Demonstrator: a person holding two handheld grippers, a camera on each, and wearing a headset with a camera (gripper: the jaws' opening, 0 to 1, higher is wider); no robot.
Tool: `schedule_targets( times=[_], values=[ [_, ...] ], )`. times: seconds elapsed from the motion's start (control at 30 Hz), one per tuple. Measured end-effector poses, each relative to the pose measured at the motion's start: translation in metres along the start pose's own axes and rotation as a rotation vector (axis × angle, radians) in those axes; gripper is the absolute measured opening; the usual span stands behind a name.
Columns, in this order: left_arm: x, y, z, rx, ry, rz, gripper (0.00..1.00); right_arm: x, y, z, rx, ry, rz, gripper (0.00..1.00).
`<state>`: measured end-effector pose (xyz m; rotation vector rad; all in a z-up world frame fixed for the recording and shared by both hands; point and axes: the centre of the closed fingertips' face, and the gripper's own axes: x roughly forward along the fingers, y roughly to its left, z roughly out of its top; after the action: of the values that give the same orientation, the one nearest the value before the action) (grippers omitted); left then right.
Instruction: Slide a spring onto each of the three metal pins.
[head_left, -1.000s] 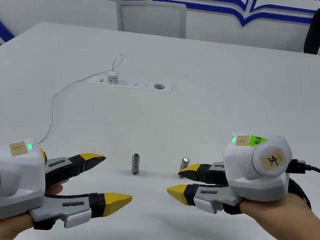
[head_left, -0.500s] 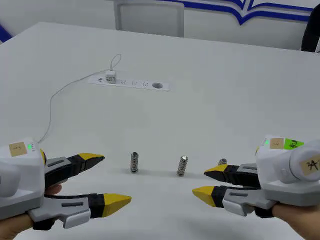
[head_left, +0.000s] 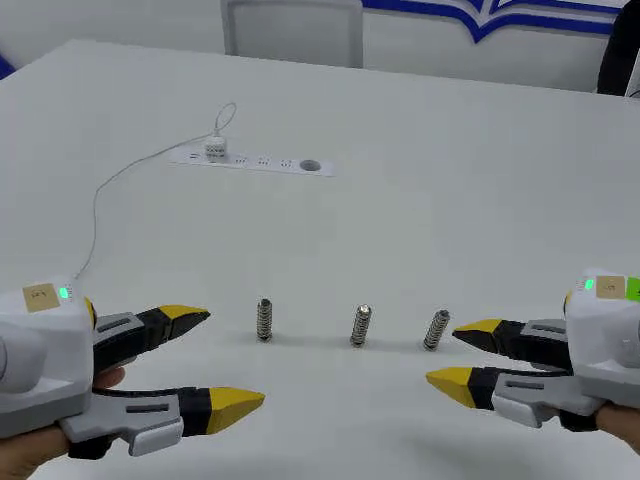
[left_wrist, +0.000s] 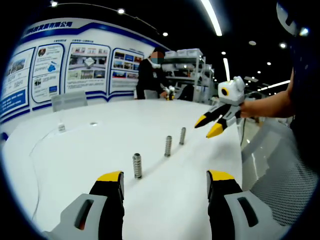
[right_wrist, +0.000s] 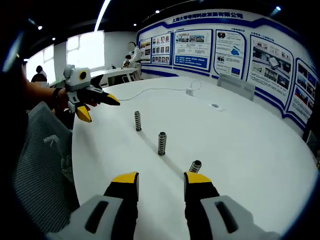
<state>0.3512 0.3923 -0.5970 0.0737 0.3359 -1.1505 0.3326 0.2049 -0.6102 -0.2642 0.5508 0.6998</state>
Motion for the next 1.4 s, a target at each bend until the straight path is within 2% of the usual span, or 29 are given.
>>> schedule_targets(
  times=[0.17, 0.47, 1.4],
  values=[
    [0.001, 0.0, -0.002, -0.002, 0.005, -0.002, 0.69, -0.005, -0.006, -0.005, -0.014, -0.004, -0.008, 0.4],
    [0.001, 0.001, -0.003, -0.002, 0.01, 0.0, 0.69, -0.009, -0.008, -0.014, -0.073, 0.019, -0.008, 0.46],
    [0.001, 0.001, -0.008, -0.005, 0.028, -0.003, 0.71, -0.024, -0.018, -0.022, -0.051, 0.01, -0.031, 0.52]
  ],
)
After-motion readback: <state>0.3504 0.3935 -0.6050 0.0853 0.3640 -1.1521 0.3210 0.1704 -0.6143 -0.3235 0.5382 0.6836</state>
